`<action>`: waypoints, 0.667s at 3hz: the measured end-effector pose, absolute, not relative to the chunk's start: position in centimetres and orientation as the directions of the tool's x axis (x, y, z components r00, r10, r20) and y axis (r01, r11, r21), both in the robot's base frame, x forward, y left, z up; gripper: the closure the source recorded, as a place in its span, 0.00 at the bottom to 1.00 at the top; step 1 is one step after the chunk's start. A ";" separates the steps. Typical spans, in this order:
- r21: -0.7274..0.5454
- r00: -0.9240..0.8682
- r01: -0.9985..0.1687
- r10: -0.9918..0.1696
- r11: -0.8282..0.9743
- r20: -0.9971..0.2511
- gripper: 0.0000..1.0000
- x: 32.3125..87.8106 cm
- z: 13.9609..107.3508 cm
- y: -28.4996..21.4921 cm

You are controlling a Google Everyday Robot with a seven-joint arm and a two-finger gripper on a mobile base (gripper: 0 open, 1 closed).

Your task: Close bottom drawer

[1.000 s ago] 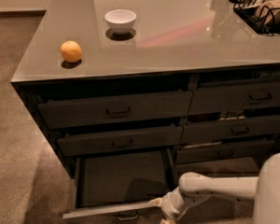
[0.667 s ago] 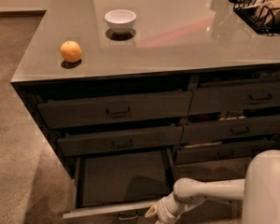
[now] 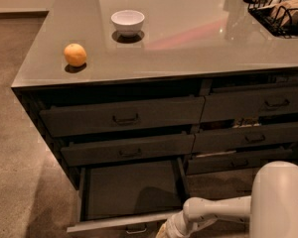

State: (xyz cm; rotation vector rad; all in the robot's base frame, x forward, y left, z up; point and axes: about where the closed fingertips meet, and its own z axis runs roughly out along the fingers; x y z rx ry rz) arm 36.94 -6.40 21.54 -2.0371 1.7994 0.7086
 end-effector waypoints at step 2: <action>0.042 0.058 -0.994 -0.835 -0.097 -0.548 1.00 37.8 20.4 -6.3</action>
Offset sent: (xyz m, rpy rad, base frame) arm 0.0423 -0.0030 -0.0464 -0.0788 -0.1728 -0.2192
